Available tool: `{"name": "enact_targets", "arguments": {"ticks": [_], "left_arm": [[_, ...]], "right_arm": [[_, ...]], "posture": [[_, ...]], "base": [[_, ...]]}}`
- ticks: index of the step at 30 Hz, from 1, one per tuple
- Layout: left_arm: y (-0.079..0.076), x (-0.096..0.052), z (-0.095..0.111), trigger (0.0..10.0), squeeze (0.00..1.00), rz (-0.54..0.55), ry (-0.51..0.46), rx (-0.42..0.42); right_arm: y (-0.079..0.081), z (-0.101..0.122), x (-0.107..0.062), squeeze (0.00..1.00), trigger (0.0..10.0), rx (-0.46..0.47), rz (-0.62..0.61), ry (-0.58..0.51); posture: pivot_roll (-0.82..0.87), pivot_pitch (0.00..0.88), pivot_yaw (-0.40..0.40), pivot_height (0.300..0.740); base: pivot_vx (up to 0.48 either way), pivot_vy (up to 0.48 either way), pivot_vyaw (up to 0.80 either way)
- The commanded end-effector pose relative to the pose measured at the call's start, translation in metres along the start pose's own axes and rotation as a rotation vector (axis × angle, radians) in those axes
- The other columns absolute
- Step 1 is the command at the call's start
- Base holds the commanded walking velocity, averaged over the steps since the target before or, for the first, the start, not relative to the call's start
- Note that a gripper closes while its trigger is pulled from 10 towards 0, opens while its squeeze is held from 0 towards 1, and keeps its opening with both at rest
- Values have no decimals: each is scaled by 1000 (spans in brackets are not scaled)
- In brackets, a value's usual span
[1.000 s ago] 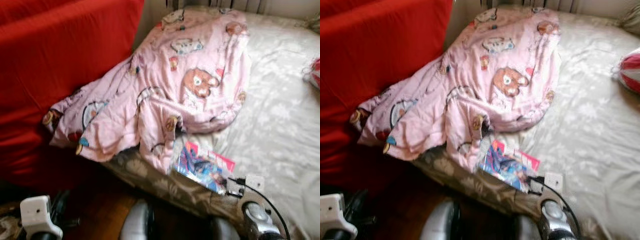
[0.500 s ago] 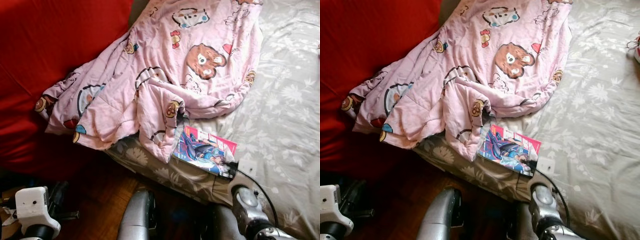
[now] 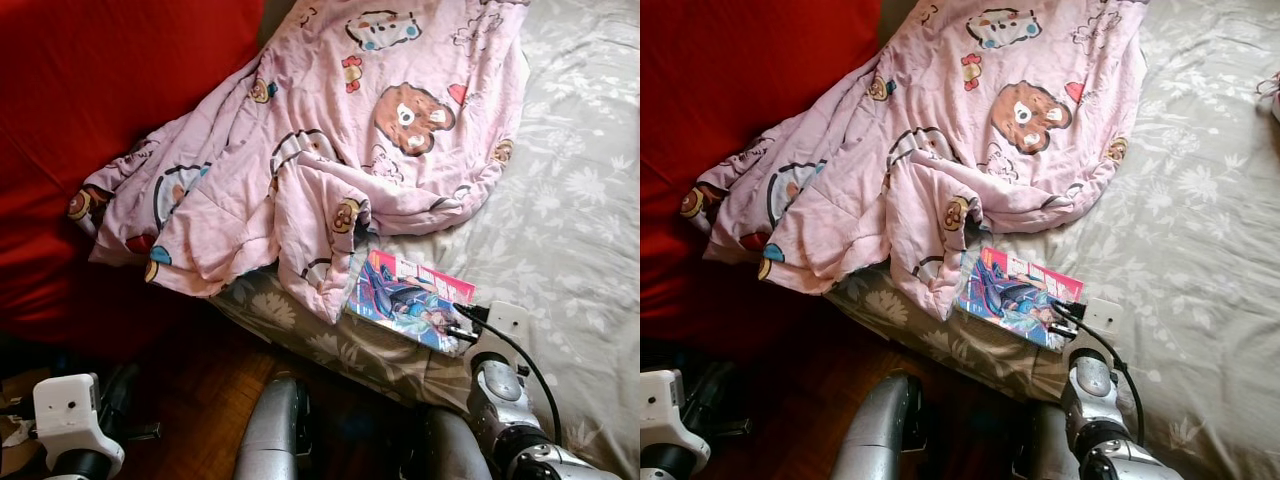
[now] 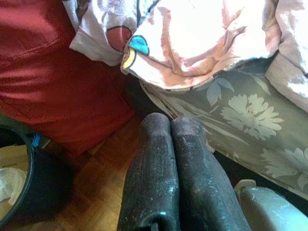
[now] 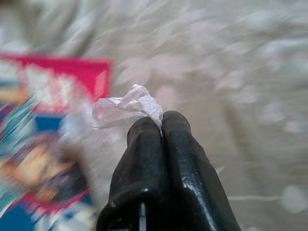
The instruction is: Clean up the room
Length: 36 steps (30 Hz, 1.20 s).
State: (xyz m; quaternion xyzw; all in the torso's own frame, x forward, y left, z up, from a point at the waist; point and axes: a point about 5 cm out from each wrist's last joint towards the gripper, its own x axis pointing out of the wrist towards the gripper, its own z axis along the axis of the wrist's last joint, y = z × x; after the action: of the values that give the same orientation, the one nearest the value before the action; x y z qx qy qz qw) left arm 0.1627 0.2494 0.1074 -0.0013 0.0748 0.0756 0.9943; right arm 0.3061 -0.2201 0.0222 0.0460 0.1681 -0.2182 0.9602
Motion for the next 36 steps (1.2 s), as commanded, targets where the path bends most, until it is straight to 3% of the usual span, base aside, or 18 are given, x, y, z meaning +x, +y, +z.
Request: {"name": "enact_targets", "arguments": {"ticks": [1, 3, 6, 11, 17, 22, 29, 30, 31, 32, 33, 36], "left_arm": [[5, -3, -3, 10000, 0, 22, 24, -2], [5, -2, -2, 10000, 0, 22, 20, -3], [4, -1, -3, 10000, 0, 22, 19, -5], [4, -3, -2, 10000, 0, 24, 18, -5], [6, -7, -2, 10000, 0, 32, 23, -2], [6, -11, -4, 10000, 0, 37, 32, -3], [4, -11, -6, 10000, 0, 37, 36, -11], [4, -11, -6, 10000, 0, 37, 37, -12], [4, -11, -6, 10000, 0, 37, 37, -12], [4, -11, -6, 10000, 0, 37, 37, -11], [5, -12, -6, 10000, 0, 38, 39, -10], [5, -12, -6, 10000, 0, 38, 40, -9]], "right_arm": [[-9, -5, -2, 0, 10000, 18, -56, -2], [-12, -4, -1, 0, 10000, 37, -65, 1], [6, -16, -5, 0, 10000, 58, 68, 96], [22, -29, -12, 0, 10000, -10, 151, 156], [26, -32, -14, 0, 10000, -10, 152, 175], [29, -22, -11, 0, 10000, 0, 141, 130], [16, -16, -5, 0, 10000, -3, 54, 126], [16, -18, -6, 420, 10000, -8, 60, 139], [16, -19, -6, 420, 10000, -11, 63, 143], [16, -20, -6, 678, 10000, -16, 66, 151], [17, -24, -8, 1000, 10000, -8, 75, 172], [19, -27, -9, 1000, 10000, -5, 87, 187]], "posture": [[379, 309, 74, 647], [378, 306, 74, 647], [374, 311, 73, 647], [388, 321, 71, 647], [401, 336, 70, 647], [396, 341, 66, 647], [390, 342, 61, 647], [392, 342, 60, 647], [392, 342, 60, 647], [394, 343, 62, 647], [394, 343, 62, 647], [395, 344, 65, 647]], "base": [[0, 0, 0], [0, 0, 0], [0, 0, 0], [0, 0, 0], [0, 0, 0], [0, 0, 0], [0, 0, 0], [0, 0, 0], [0, 0, 0], [0, 0, 0], [0, 0, 0], [0, 0, 0]]}}
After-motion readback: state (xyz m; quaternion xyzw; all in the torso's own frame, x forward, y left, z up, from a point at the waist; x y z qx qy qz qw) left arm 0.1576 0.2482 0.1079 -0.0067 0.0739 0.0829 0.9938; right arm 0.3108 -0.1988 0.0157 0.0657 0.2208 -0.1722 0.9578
